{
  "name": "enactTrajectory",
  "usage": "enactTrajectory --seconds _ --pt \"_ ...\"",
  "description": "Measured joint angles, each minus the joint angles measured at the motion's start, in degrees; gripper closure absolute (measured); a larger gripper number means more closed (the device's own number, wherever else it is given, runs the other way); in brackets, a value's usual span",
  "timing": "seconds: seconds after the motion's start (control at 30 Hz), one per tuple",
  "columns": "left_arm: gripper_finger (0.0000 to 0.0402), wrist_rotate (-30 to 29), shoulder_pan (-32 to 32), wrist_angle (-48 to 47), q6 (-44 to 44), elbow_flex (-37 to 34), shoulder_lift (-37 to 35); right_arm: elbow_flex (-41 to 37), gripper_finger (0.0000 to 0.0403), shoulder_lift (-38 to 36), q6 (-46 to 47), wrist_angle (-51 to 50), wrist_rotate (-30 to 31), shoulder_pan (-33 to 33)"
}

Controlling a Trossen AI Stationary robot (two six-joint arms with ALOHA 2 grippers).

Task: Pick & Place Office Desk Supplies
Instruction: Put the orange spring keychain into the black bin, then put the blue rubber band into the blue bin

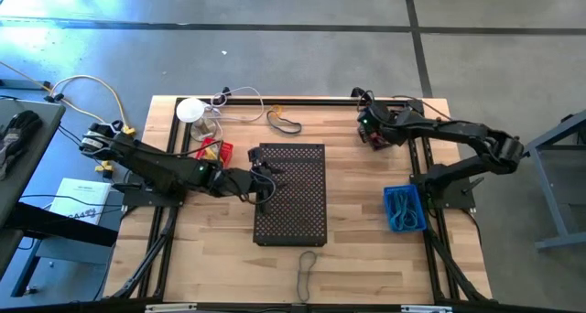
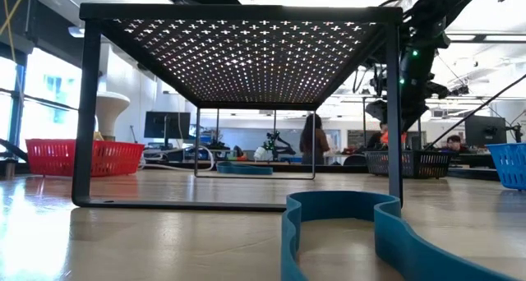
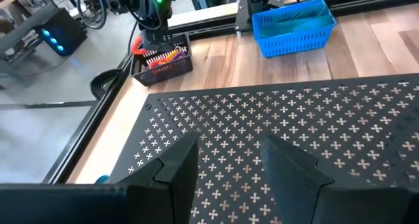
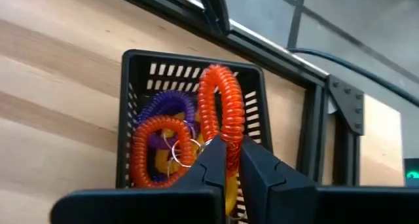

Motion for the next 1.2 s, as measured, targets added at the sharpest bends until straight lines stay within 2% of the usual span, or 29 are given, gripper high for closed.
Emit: enactTrajectory --seconds 0.23,0.43,0.57,0.73,0.9,1.0,1.2 --pt "0.0244 -0.02 0.04 -0.2 0.45 0.0 0.0 0.02 0.0382 0.02 -4.51 0.62 -2.99 -1.65" --pt "0.0244 3.36 0.04 -1.12 -0.05 0.0 0.0 0.02 0.0315 0.02 -6.24 0.5 -3.21 -1.61" --pt "0.0244 4.46 -0.21 -1.42 -0.56 0.0 0.0 0.02 0.0263 0.02 -5.57 0.75 1.68 -1.61" --pt "0.0244 4.46 -1.58 -1.42 -1.2 0.0 0.0 0.02 0.0223 -0.31 -6.22 1.9 7.84 -0.24" --pt "0.0246 6.34 -6.58 0.69 1.34 0.0 0.94 0.02 0.0205 -2.59 -13.34 7.35 16.4 6.54" --pt "0.0249 2.21 -10.97 5.5 0.96 0.0 3.61 0.04 0.0202 -4.35 -17.5 11.42 21.03 12.6" --pt "0.025 0.31 -14.51 11.25 -3.58 0.87 7.86 0.07 0.0202 -9.1 -18.9 13.08 22.79 24.45"
